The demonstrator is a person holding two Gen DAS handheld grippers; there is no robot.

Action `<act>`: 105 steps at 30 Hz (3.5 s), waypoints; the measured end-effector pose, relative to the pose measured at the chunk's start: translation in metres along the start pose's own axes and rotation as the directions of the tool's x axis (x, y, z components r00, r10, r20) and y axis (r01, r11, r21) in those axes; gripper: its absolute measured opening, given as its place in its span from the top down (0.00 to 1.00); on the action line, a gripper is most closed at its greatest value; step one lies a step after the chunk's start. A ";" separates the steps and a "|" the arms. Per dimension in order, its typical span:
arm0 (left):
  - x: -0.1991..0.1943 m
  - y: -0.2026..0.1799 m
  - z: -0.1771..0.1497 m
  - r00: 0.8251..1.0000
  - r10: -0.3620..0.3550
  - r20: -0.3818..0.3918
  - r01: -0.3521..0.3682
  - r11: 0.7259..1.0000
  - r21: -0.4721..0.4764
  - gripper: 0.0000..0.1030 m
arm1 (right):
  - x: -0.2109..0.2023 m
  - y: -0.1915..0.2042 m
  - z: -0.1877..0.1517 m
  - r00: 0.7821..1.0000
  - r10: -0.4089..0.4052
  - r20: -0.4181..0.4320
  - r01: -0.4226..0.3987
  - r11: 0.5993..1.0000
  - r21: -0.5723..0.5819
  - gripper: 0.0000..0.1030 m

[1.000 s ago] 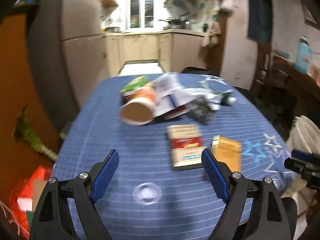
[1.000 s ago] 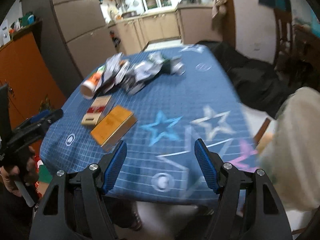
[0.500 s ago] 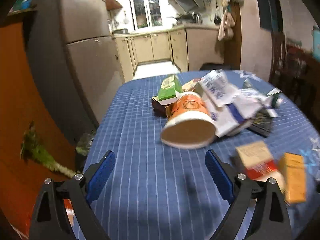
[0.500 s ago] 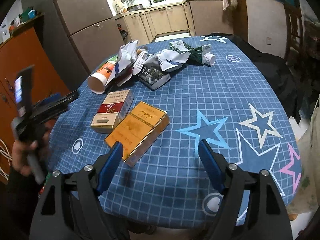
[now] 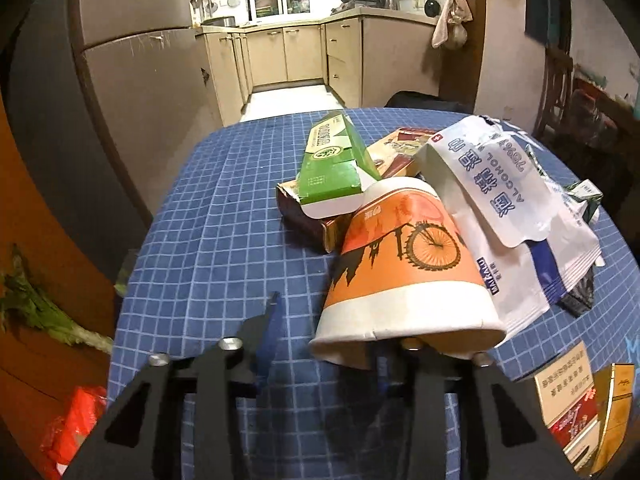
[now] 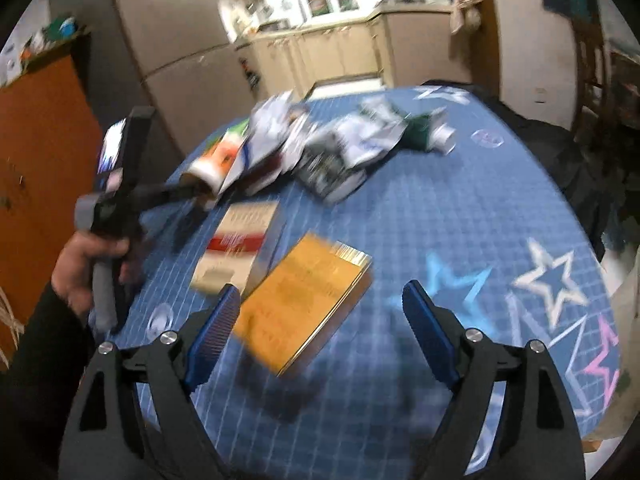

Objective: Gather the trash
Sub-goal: 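Grasp the second orange cup with the left tool while the right tool grasps the green milk carton, then carry cup and carton to the white bucket and release both inside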

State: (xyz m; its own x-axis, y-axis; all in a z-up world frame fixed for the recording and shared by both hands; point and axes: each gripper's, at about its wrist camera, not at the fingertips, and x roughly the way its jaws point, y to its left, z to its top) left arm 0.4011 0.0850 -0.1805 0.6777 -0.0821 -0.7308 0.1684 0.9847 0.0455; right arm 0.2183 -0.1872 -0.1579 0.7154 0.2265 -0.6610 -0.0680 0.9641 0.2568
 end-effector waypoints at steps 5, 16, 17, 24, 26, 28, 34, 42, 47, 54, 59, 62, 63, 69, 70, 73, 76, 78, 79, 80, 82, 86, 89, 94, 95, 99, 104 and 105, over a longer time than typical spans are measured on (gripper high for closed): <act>-0.004 0.003 -0.002 0.999 -0.026 0.033 0.027 1.000 -0.012 0.89 | 0.010 -0.040 0.048 0.983 -0.120 0.139 0.118 0.993 0.019 0.22; -0.006 0.003 -0.004 0.998 -0.057 0.030 0.059 0.997 -0.056 0.92 | 0.107 -0.077 0.168 0.990 -0.126 -0.060 0.125 0.992 -0.025 0.11; -0.007 0.006 -0.005 0.998 -0.059 0.031 0.061 0.996 -0.059 0.92 | 0.114 -0.070 0.173 0.989 -0.130 -0.075 0.125 0.990 -0.068 0.07; -0.011 0.012 -0.007 0.997 -0.065 0.046 0.067 0.996 -0.055 0.92 | 0.192 -0.057 0.196 0.943 -0.147 -0.297 0.073 0.966 -0.246 0.05; -0.010 0.013 -0.007 0.996 -0.073 0.044 0.076 0.995 -0.059 0.92 | 0.208 -0.066 0.195 0.919 -0.123 -0.374 0.040 0.974 -0.222 0.05; -0.009 0.014 -0.007 0.996 -0.081 0.038 0.083 0.995 -0.063 0.92 | 0.218 -0.069 0.188 0.897 -0.163 -0.411 0.057 0.965 -0.257 0.05; -0.002 0.016 -0.005 0.994 -0.109 0.008 0.109 0.992 -0.068 0.92 | 0.201 -0.083 0.173 0.909 -0.179 -0.375 0.085 0.963 -0.255 0.05; 0.001 0.025 -0.003 0.980 -0.197 0.017 0.198 0.974 -0.112 0.93 | 0.168 -0.081 0.143 0.949 -0.190 -0.250 0.136 0.967 -0.215 0.27; -0.014 0.019 -0.009 0.986 -0.152 0.067 0.157 0.985 -0.077 0.94 | 0.134 -0.081 0.130 0.972 -0.143 -0.187 0.114 0.981 -0.157 0.32; -0.041 0.018 -0.027 0.990 -0.111 0.091 0.120 0.987 -0.107 0.95 | 0.095 -0.078 0.147 0.992 -0.083 -0.096 0.073 0.992 -0.102 0.34; -0.067 0.014 -0.031 0.990 -0.078 0.118 0.092 0.989 -0.118 0.95 | 0.059 -0.061 0.144 0.999 -0.025 -0.032 0.022 0.996 -0.081 0.34; -0.090 0.004 -0.033 0.987 -0.075 0.143 0.090 0.991 -0.102 0.95 | 0.030 -0.047 0.131 1.000 0.016 -0.009 -0.016 0.996 -0.087 0.34; -0.102 -0.003 -0.033 0.985 -0.072 0.158 0.086 0.992 -0.087 0.95 | 0.023 -0.045 0.127 1.000 0.031 -0.004 -0.031 0.996 -0.084 0.34; -0.152 -0.042 -0.031 0.970 -0.128 0.208 0.137 0.990 -0.030 0.95 | -0.039 -0.036 0.097 0.995 0.092 0.035 -0.090 0.994 -0.064 0.34; -0.160 -0.051 -0.031 0.966 -0.139 0.219 0.145 0.989 -0.013 0.95 | -0.050 -0.036 0.091 0.995 0.090 0.042 -0.087 0.994 -0.065 0.34; -0.183 -0.082 -0.032 0.953 -0.165 0.253 0.158 0.986 0.049 0.95 | -0.087 -0.041 0.073 0.994 0.090 0.065 -0.087 0.995 -0.056 0.35; -0.199 -0.112 -0.033 0.939 -0.226 0.261 0.205 0.973 0.103 0.95 | -0.124 -0.053 0.055 0.993 0.079 0.091 -0.077 0.997 -0.025 0.35; -0.206 -0.133 -0.033 0.927 -0.271 0.258 0.243 0.961 0.135 0.95 | -0.148 -0.065 0.044 0.992 0.056 0.110 -0.055 0.998 -0.008 0.35; -0.210 -0.142 -0.033 0.923 -0.288 0.257 0.257 0.955 0.149 0.95 | -0.156 -0.071 0.042 0.992 0.043 0.121 -0.043 0.999 0.001 0.35; -0.213 -0.155 -0.032 0.915 -0.312 0.255 0.275 0.946 0.169 0.95 | -0.167 -0.077 0.038 0.991 0.026 0.133 -0.028 1.000 0.012 0.35; -0.219 -0.175 -0.032 0.903 -0.352 0.248 0.307 0.930 0.201 0.95 | -0.189 -0.094 0.030 0.986 -0.014 0.164 0.007 0.999 0.046 0.35; -0.227 -0.225 -0.030 0.868 -0.446 0.217 0.385 0.882 0.270 0.95 | -0.233 -0.129 0.020 0.968 -0.121 0.220 0.097 0.988 0.117 0.35; -0.231 -0.271 -0.030 0.838 -0.516 0.178 0.443 0.834 0.331 0.95 | -0.264 -0.160 0.011 0.946 -0.211 0.247 0.169 0.969 0.179 0.35; -0.230 -0.334 -0.030 0.801 -0.591 0.100 0.508 0.758 0.410 0.95 | -0.285 -0.200 0.000 0.917 -0.299 0.264 0.233 0.939 0.254 0.35; -0.229 -0.346 -0.029 0.794 -0.602 0.083 0.519 0.743 0.422 0.95 | -0.285 -0.207 -0.001 0.913 -0.312 0.264 0.242 0.933 0.266 0.35; -0.222 -0.398 -0.029 0.787 -0.616 0.041 0.523 0.700 0.486 0.95 | -0.281 -0.234 -0.010 0.903 -0.354 0.243 0.273 0.911 0.309 0.35; -0.215 -0.441 -0.025 0.769 -0.639 0.009 0.544 0.662 0.516 0.95 | -0.283 -0.261 -0.023 0.896 -0.393 0.207 0.313 0.890 0.333 0.35; -0.213 -0.449 -0.024 0.759 -0.652 0.002 0.557 0.650 0.516 0.95 | -0.287 -0.261 -0.028 0.893 -0.402 0.201 0.324 0.886 0.332 0.35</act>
State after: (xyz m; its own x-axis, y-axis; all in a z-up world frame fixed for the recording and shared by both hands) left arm 0.1643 -0.3356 -0.0616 0.4056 -0.7042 -0.5827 0.8567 0.5151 -0.0262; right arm 0.0116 -0.5003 -0.0549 0.8062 -0.2135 -0.5519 0.4028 0.8812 0.2476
